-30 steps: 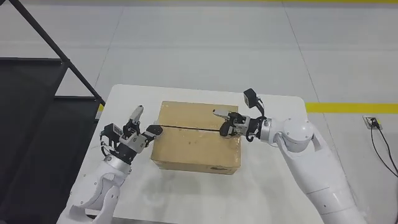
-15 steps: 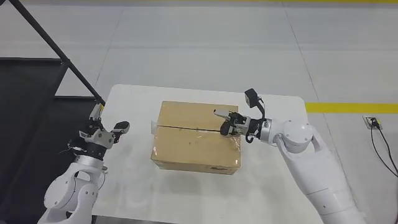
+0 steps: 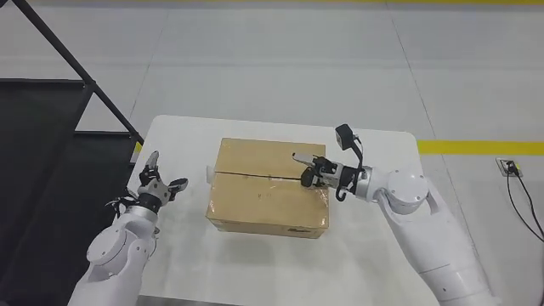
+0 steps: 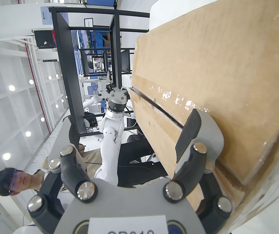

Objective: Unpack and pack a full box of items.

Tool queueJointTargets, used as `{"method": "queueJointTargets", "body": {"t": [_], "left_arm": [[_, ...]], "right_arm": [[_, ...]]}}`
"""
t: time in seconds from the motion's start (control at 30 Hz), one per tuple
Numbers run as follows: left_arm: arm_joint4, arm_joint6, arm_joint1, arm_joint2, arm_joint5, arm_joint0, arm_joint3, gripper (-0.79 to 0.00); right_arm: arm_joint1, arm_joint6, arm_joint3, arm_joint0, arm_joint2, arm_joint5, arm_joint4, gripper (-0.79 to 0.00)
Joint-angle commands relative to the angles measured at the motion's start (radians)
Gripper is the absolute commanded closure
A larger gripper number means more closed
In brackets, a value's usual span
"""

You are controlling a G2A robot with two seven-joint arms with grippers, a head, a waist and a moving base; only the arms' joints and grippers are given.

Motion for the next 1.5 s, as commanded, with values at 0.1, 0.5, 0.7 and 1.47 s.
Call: {"method": "queueJointTargets", "body": {"t": [0.1, 0.5, 0.7, 1.47], "left_arm": [[-0.063, -0.074, -0.007, 0.028, 0.062, -0.073, 0.131, -0.785], [-0.137, -0.113, -0.044, 0.138, 0.035, -0.242, 0.368, -0.785], [-0.144, -0.125, -0.060, 0.177, 0.016, -0.301, 0.458, -0.785], [-0.140, -0.173, -0.077, 0.176, -0.029, -0.356, 0.548, -0.175]], "right_arm": [[0.004, 0.004, -0.011, -0.010, 0.001, -0.002, -0.006, -0.785], [0.007, 0.005, -0.007, -0.003, -0.009, 0.000, -0.002, -0.785], [0.008, 0.001, -0.007, -0.002, -0.013, 0.001, -0.001, -0.785], [0.011, 0.011, 0.023, 0.024, -0.030, 0.000, 0.011, -0.785]]}}
